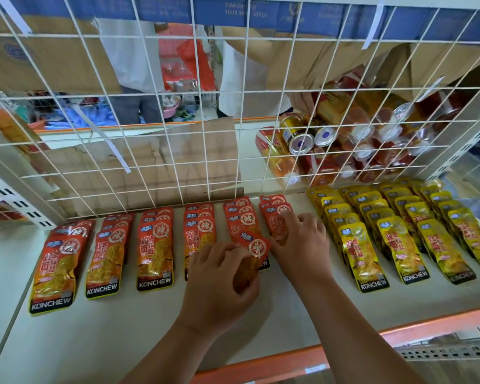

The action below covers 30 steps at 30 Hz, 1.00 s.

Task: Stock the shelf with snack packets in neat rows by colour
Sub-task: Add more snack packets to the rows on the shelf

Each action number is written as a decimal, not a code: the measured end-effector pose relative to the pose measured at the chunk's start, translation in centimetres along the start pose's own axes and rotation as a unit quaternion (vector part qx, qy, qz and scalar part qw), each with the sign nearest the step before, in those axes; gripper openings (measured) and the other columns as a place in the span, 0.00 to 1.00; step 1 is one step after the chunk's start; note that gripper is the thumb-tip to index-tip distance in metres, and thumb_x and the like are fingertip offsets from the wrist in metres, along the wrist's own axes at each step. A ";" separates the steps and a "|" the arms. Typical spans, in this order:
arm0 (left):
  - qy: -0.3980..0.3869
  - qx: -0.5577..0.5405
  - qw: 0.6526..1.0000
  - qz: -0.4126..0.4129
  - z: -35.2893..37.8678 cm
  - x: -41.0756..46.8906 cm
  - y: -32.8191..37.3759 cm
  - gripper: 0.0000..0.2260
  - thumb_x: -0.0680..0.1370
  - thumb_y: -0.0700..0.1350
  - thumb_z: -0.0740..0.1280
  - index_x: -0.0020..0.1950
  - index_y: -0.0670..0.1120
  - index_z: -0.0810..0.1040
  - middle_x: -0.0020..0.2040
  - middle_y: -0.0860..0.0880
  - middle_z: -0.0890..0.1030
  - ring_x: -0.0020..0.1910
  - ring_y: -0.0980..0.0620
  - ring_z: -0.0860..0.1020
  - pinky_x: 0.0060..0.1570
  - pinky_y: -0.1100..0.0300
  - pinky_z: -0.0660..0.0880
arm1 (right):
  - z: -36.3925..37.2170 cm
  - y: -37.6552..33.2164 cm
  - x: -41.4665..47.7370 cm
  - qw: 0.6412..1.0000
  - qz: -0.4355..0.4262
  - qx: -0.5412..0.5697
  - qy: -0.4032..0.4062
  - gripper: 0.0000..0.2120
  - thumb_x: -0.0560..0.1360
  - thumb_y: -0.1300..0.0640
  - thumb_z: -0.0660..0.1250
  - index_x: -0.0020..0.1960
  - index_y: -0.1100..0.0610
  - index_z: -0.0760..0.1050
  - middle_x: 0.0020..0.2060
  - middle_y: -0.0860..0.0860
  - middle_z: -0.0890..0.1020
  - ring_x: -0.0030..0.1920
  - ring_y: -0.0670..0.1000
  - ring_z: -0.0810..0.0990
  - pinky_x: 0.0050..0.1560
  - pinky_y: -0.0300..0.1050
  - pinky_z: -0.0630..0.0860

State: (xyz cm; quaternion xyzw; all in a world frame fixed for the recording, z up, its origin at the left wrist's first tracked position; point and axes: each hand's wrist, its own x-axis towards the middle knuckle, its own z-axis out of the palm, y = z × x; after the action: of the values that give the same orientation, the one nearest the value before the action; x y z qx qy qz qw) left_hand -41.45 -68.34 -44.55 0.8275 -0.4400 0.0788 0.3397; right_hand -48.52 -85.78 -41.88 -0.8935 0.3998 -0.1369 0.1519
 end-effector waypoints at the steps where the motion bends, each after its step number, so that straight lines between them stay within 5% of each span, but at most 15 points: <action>1: 0.002 0.000 1.000 0.000 0.0 0.0 0.0 0.17 0.72 0.57 0.73 0.58 0.54 0.78 0.57 0.56 0.77 0.57 0.51 0.75 0.58 0.53 0.69 | 0.0 0.0 0.0 1.000 0.003 -0.002 -0.006 0.28 0.72 0.36 0.71 0.67 0.46 0.69 0.57 0.53 0.74 0.59 0.58 0.73 0.58 0.56 0.74; 30: -0.005 -0.001 1.000 -0.002 0.1 0.0 -0.2 0.18 0.72 0.59 0.71 0.58 0.54 0.79 0.57 0.55 0.77 0.58 0.51 0.75 0.58 0.49 0.72 | -0.3 0.1 -0.6 0.999 0.028 0.007 0.022 0.27 0.72 0.41 0.70 0.68 0.49 0.70 0.60 0.52 0.78 0.61 0.60 0.73 0.60 0.58 0.74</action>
State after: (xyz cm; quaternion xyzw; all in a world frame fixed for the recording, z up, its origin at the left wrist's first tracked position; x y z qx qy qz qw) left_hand -41.32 -68.35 -44.76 0.8282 -0.4404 0.0737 0.3386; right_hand -49.14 -85.43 -41.73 -0.8776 0.4267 -0.1553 0.1534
